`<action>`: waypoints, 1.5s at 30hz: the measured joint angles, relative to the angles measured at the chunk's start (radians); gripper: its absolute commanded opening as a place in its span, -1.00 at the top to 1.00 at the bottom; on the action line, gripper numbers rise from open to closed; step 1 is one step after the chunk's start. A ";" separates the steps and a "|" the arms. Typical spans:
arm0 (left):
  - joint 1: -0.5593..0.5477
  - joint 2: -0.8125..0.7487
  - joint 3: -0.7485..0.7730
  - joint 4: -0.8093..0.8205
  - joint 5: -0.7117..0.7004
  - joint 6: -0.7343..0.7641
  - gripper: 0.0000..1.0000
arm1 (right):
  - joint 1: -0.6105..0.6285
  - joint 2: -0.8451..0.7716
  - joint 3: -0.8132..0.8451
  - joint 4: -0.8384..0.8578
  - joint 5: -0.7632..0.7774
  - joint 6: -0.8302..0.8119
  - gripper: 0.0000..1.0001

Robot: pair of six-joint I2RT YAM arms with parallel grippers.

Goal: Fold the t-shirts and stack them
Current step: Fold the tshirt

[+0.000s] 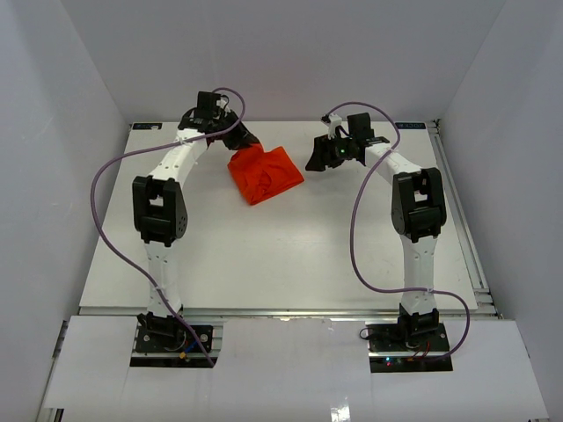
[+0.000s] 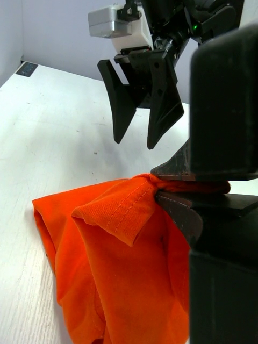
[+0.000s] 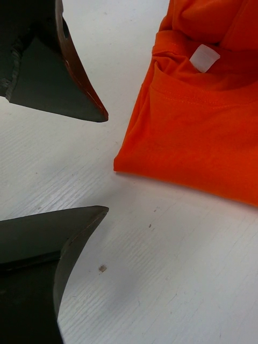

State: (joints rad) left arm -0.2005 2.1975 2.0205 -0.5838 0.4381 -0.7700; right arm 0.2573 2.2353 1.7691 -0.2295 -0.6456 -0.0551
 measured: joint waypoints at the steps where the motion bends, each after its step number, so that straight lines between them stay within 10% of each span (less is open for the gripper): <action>1: -0.002 0.006 0.002 0.000 0.000 -0.002 0.85 | 0.000 0.000 0.000 0.000 0.000 0.000 -0.41; 31: -0.055 0.169 0.116 -0.010 -0.013 -0.089 0.74 | 0.000 0.000 -0.064 0.002 0.008 0.004 -0.41; 45: -0.075 0.229 0.184 -0.016 -0.034 -0.108 -0.39 | 0.000 -0.049 -0.098 0.005 0.008 -0.001 -0.42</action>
State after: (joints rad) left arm -0.2752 2.4264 2.2044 -0.5999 0.4042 -0.8776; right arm 0.2573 2.1860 1.6714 -0.2249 -0.6380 -0.0559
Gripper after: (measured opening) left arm 0.668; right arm 0.709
